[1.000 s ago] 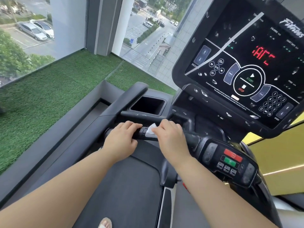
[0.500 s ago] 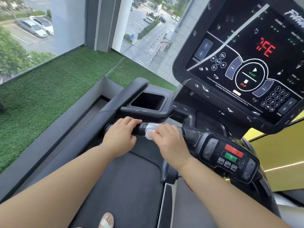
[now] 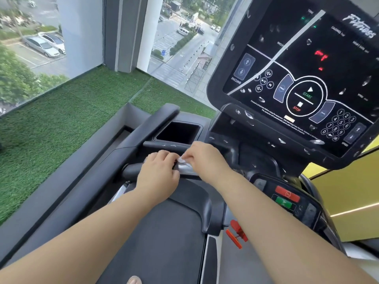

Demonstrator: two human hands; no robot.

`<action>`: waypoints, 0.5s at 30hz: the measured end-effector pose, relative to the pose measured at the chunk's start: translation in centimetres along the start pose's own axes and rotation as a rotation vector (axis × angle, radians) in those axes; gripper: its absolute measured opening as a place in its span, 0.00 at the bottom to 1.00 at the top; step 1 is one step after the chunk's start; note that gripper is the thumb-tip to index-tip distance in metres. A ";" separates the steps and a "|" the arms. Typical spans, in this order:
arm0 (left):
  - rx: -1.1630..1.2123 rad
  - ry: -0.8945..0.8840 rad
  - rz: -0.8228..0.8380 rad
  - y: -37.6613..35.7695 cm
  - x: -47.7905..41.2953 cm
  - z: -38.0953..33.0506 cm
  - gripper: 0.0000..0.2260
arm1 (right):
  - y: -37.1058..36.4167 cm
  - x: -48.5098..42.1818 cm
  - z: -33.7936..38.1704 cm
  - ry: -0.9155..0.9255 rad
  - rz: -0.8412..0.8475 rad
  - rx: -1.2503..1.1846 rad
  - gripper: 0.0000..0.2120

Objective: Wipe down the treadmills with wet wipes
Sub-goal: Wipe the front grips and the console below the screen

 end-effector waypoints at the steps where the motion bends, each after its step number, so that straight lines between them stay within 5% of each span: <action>1: 0.007 -0.017 0.014 -0.1 0.0 -0.5 0.18 | 0.0 -0.2 -1.0 -0.021 0.058 0.042 0.11; 6: -0.037 -0.062 0.043 -0.4 -0.4 -2.4 0.22 | 3.6 1.5 -7.3 -0.108 0.307 0.125 0.11; 12: 0.036 -0.191 0.040 -1.6 -0.4 -6.7 0.16 | 5.9 2.3 -9.1 -0.275 0.157 -0.040 0.10; 15: 0.021 -0.243 0.056 -2.3 -0.1 -7.4 0.27 | 4.5 3.2 -8.7 -0.241 0.224 0.033 0.11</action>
Point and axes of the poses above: each hand's wrist, its own x-axis away from the middle knuckle, its own y-axis out of the back of the hand, z = x × y, the point moved 8 cm from there along -x, towards the middle knuckle, and after that the axes turned 15 degrees about -z, right-handed, at the moved point
